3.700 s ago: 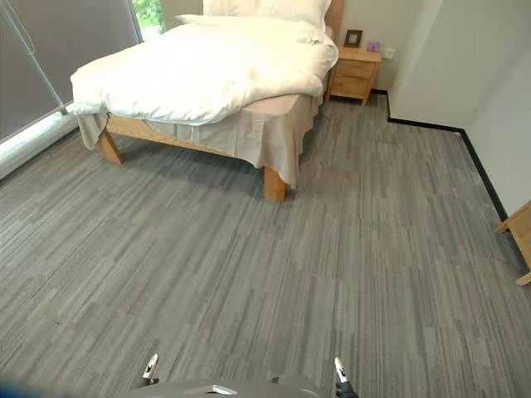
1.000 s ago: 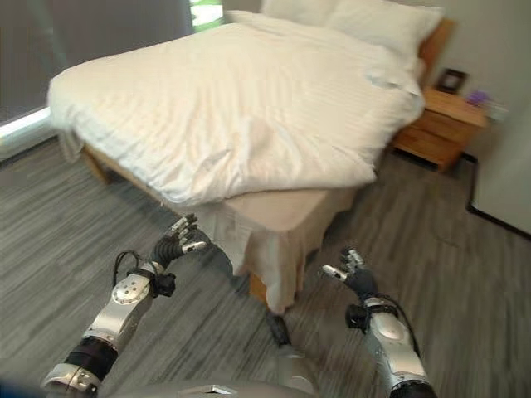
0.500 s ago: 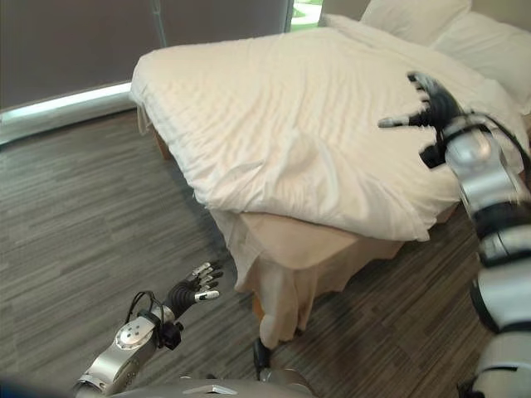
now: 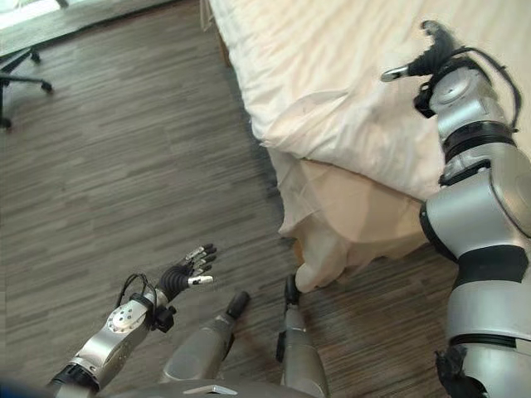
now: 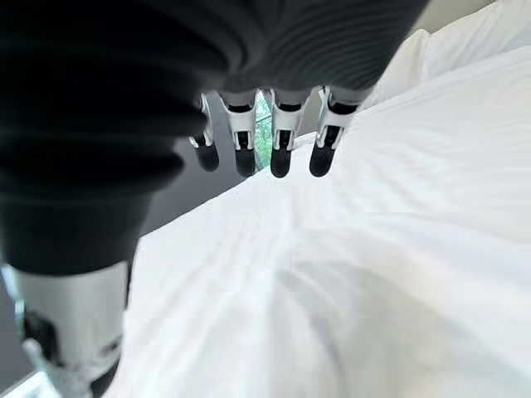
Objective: Making the bed.
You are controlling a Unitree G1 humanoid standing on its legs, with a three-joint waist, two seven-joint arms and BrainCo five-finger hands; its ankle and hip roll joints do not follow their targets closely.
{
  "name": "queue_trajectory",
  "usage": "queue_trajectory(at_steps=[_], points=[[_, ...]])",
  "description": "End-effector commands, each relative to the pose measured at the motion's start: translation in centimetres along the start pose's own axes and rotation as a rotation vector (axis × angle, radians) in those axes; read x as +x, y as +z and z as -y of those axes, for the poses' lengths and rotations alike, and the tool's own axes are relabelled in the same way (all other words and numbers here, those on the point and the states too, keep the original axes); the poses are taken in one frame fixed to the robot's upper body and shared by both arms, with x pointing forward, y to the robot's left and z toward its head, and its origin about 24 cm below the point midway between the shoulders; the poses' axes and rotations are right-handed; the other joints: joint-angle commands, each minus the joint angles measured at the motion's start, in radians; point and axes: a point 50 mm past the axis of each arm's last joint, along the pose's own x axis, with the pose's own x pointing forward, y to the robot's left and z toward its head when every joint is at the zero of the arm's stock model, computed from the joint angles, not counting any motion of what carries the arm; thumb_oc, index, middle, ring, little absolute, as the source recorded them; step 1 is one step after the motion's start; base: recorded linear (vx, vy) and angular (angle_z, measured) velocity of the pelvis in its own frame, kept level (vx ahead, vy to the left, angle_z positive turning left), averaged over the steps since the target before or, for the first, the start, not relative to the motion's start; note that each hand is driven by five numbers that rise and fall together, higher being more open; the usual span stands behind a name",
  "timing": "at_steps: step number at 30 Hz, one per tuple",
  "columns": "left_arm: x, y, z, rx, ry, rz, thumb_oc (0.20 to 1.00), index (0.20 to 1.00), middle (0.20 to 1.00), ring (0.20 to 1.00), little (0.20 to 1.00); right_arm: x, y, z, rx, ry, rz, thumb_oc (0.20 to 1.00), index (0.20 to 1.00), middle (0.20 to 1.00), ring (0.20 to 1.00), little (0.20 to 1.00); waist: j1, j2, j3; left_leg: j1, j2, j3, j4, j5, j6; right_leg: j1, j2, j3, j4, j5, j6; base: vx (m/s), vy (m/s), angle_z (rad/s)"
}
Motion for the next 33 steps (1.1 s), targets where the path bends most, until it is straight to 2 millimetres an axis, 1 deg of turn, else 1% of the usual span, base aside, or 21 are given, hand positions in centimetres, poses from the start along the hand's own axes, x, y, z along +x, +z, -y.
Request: queue_trajectory(at_steps=[1, 4, 6, 7, 11, 12, 13, 14, 15, 16, 17, 18, 19, 20, 21, 22, 23, 25, 26, 30, 33], points=[[-0.2, 3.3, -0.5, 0.007, -0.012, 0.141, 1.000, 1.000, 1.000, 1.000, 1.000, -0.5, 1.1, 8.9, -0.095, -0.266, 0.026, 1.000, 1.000, 1.000, 1.000, 1.000, 0.025, 0.079, 0.039, 0.001, 0.065, -0.028, -0.255, 0.259, -0.027, -0.013, 0.066, -0.028, 0.152, -0.110, -0.004, -0.09, -0.051, -0.04], [-1.1, 2.8, -1.6, -0.024, 0.068, 0.134, 1.000, 1.000, 1.000, 1.000, 1.000, -0.9, 0.7, 11.2, -0.142, -0.321, 0.001, 1.000, 1.000, 1.000, 1.000, 1.000, 0.051, 0.100, 0.061, -0.089, 0.065, -0.029, -0.255, 0.279, -0.037, -0.128, 0.070, -0.018, 0.179, -0.102, -0.002, -0.06, -0.039, -0.04], [-1.3, 2.5, -1.6, -0.052, 0.096, 0.140, 1.000, 1.000, 1.000, 1.000, 1.000, -1.2, -0.8, 11.7, -0.160, -0.340, -0.052, 1.000, 1.000, 1.000, 1.000, 1.000, 0.061, 0.112, 0.082, -0.161, 0.064, -0.023, -0.255, 0.295, -0.047, -0.207, 0.071, -0.016, 0.190, -0.096, 0.005, -0.03, -0.036, -0.03], [-1.3, 2.5, -1.6, -0.051, 0.097, 0.140, 1.000, 1.000, 1.000, 1.000, 1.000, -1.2, -0.8, 11.7, -0.160, -0.340, -0.052, 1.000, 1.000, 1.000, 1.000, 1.000, 0.062, 0.112, 0.081, -0.162, 0.064, -0.023, -0.255, 0.295, -0.047, -0.209, 0.071, -0.015, 0.191, -0.097, 0.005, -0.01, -0.002, 0.04], [-0.3, 2.8, -0.5, -0.104, 0.085, 0.176, 1.000, 1.000, 1.000, 1.000, 1.000, -1.6, -4.4, 10.9, -0.144, -0.315, -0.152, 1.000, 1.000, 1.000, 1.000, 1.000, 0.060, 0.133, 0.105, -0.200, 0.056, -0.018, -0.255, 0.302, -0.055, -0.270, 0.072, -0.022, 0.226, -0.110, 0.008, 0.01, 0.007, -0.02], [0.1, 2.9, -0.2, -0.112, 0.076, 0.182, 1.000, 1.000, 1.000, 1.000, 1.000, -1.7, -5.2, 10.3, -0.148, -0.294, -0.175, 0.514, 0.514, 0.514, 0.514, 0.514, 0.061, 0.138, 0.111, -0.203, 0.057, -0.015, -0.255, 0.304, -0.056, -0.278, 0.071, -0.020, 0.236, -0.114, 0.008, 0.02, 0.035, -0.02], [0.4, 3.2, 0.2, -0.127, 0.063, 0.200, 1.000, 1.000, 1.000, 1.000, 1.000, -1.7, -6.0, 9.7, -0.151, -0.270, -0.190, 0.200, 0.200, 0.200, 0.200, 0.200, 0.061, 0.141, 0.116, -0.200, 0.055, -0.010, -0.255, 0.302, -0.055, -0.275, 0.068, -0.020, 0.239, -0.118, 0.008, 0.00, 0.000, 0.00], [0.4, 3.2, 0.2, -0.126, 0.063, 0.199, 1.000, 1.000, 1.000, 1.000, 1.000, -1.7, -6.0, 9.6, -0.151, -0.270, -0.191, 0.200, 0.200, 0.200, 0.200, 0.200, 0.061, 0.141, 0.116, -0.200, 0.055, -0.010, -0.255, 0.302, -0.055, -0.275, 0.068, -0.020, 0.239, -0.118, 0.008, 0.03, 0.063, 0.01], [0.9, 3.4, 0.8, -0.133, 0.042, 0.208, 1.000, 1.000, 1.000, 1.000, 1.000, -1.7, -7.0, 8.0, -0.206, -0.221, -0.203, 0.200, 0.200, 0.200, 0.200, 0.200, 0.064, 0.143, 0.123, -0.188, 0.053, -0.005, -0.255, 0.300, -0.053, -0.263, 0.064, -0.020, 0.237, -0.119, 0.009, 0.04, 0.106, 0.01], [1.4, 3.6, 1.0, -0.136, 0.041, 0.221, 1.000, 1.000, 1.000, 1.000, 1.000, -1.2, -6.1, 4.4, -0.333, -0.129, -0.101, 0.200, 0.200, 0.200, 0.200, 0.200, 0.057, 0.138, 0.134, -0.173, 0.054, -0.002, -0.255, 0.297, -0.050, -0.248, 0.061, -0.017, 0.235, -0.116, 0.012, 0.07, 0.163, -0.02], [2.0, 3.7, 0.7, -0.132, 0.077, 0.232, 1.000, 1.000, 1.000, 1.000, 1.000, -1.8, -4.3, -2.4, -0.415, 0.039, 0.130, 0.200, 0.200, 0.200, 0.200, 0.200, 0.026, 0.118, 0.148, -0.154, 0.058, 0.015, -0.255, 0.291, -0.049, -0.230, 0.063, -0.010, 0.229, -0.111, 0.014, 0.05, 0.117, -0.09], [1.9, 3.7, 0.6, -0.130, 0.076, 0.230, 1.000, 1.000, 1.000, 1.000, 1.000, -1.8, -4.4, -2.5, -0.413, 0.040, 0.127, 0.200, 0.200, 0.200, 0.200, 0.200, 0.029, 0.116, 0.148, -0.153, 0.059, 0.015, -0.255, 0.291, -0.049, -0.229, 0.064, -0.009, 0.229, -0.111, 0.014, 0.05, 0.091, -0.17], [2.1, 3.5, 0.4, -0.114, 0.111, 0.230, 1.000, 1.000, 1.000, 1.000, 1.000, -3.6, -2.8, -6.6, -0.393, 0.142, 0.305, 0.200, 0.200, 0.200, 0.200, 0.200, -0.005, 0.094, 0.154, -0.138, 0.065, 0.028, -0.255, 0.285, -0.049, -0.212, 0.064, -0.004, 0.217, -0.103, 0.016, 0.03, 0.065, -0.34], [2.0, 3.4, 0.2, -0.115, 0.139, 0.228, 1.000, 1.000, 1.000, 1.000, 1.000, -5.2, -1.6, -8.6, -0.367, 0.192, 0.412, 0.200, 0.200, 0.200, 0.200, 0.200, -0.024, 0.079, 0.160, -0.123, 0.068, 0.038, -0.255, 0.276, -0.048, -0.194, 0.066, 0.000, 0.210, -0.100, 0.019, 0.03, 0.065, -0.48], [2.0, 3.4, 0.2, -0.115, 0.139, 0.228, 1.000, 1.000, 1.000, 1.000, 1.000, -5.2, -1.6, -8.6, -0.367, 0.192, 0.412, 0.200, 0.200, 0.200, 0.200, 0.200, -0.024, 0.079, 0.160, -0.123, 0.068, 0.038, -0.255, 0.276, -0.048, -0.194, 0.066, 0.000, 0.210, -0.100, 0.019, 0.07, 0.074, -0.51], [1.9, 2.5, -0.1, -0.114, 0.187, 0.200, 1.000, 1.000, 1.000, 1.000, 1.000, -9.2, -1.0, -12.9, -0.389, 0.340, 0.572, 0.200, 0.200, 0.200, 0.200, 0.200, -0.064, 0.051, 0.164, -0.080, 0.073, 0.056, -0.255, 0.253, -0.042, -0.145, 0.066, 0.004, 0.195, -0.102, 0.023, 0.07, 0.063, -0.62], [2.0, 2.1, 0.0, -0.117, 0.190, 0.181, 1.000, 1.000, 1.000, 1.000, 1.000, -10.5, -1.8, -14.3, -0.378, 0.387, 0.576, 0.200, 0.200, 0.200, 0.200, 0.200, -0.073, 0.043, 0.161, -0.064, 0.073, 0.059, -0.255, 0.248, -0.040, -0.124, 0.061, 0.004, 0.185, -0.098, 0.024, 0.09, 0.100, -0.25], [2.2, 1.4, -0.4, -0.079, 0.219, 0.139, 1.000, 1.000, 1.000, 1.000, 1.000, -16.4, -3.4, -19.1, -0.290, 0.628, 0.610, 0.200, 0.200, 0.200, 0.200, 0.200, -0.117, 0.024, 0.155, -0.004, 0.073, 0.078, -0.255, 0.222, -0.029, -0.059, 0.054, -0.001, 0.176, -0.107, 0.030, 0.07, 0.091, -0.10], [2.2, 1.4, -0.4, -0.076, 0.217, 0.138, 1.000, 1.000, 1.000, 1.000, 1.000, -16.4, -3.5, -19.0, -0.289, 0.628, 0.607, 0.200, 0.200, 0.200, 0.200, 0.200, -0.114, 0.023, 0.153, -0.008, 0.071, 0.078, -0.255, 0.226, -0.029, -0.060, 0.053, -0.001, 0.172, -0.102, 0.031, 0.07, 0.081, -0.20], [2.7, 0.6, -0.7, -0.030, 0.239, 0.086, 1.000, 1.000, 1.000, 1.000, 1.000, -26.2, -8.4, -26.2, -0.186, 1.045, 0.431, 0.200, 0.200, 0.200, 0.200, 0.200, -0.162, 0.017, 0.119, 0.073, 0.066, 0.097, -0.255, 0.199, -0.011, 0.017, 0.044, 0.004, 0.172, -0.121, 0.035, 0.07, 0.116, -0.24], [2.5, -0.1, -1.1, -0.043, 0.269, 0.057, 1.000, 1.000, 1.000, 1.000, 1.000, -28.9, -9.7, -28.2, -0.143, 1.122, 0.323, 0.200, 0.200, 0.200, 0.200, 0.200, -0.173, 0.015, 0.093, 0.126, 0.065, 0.110, -0.255, 0.181, 0.003, 0.064, 0.040, 0.014, 0.171, -0.131, 0.038, 0.07, 0.119, -0.34]])
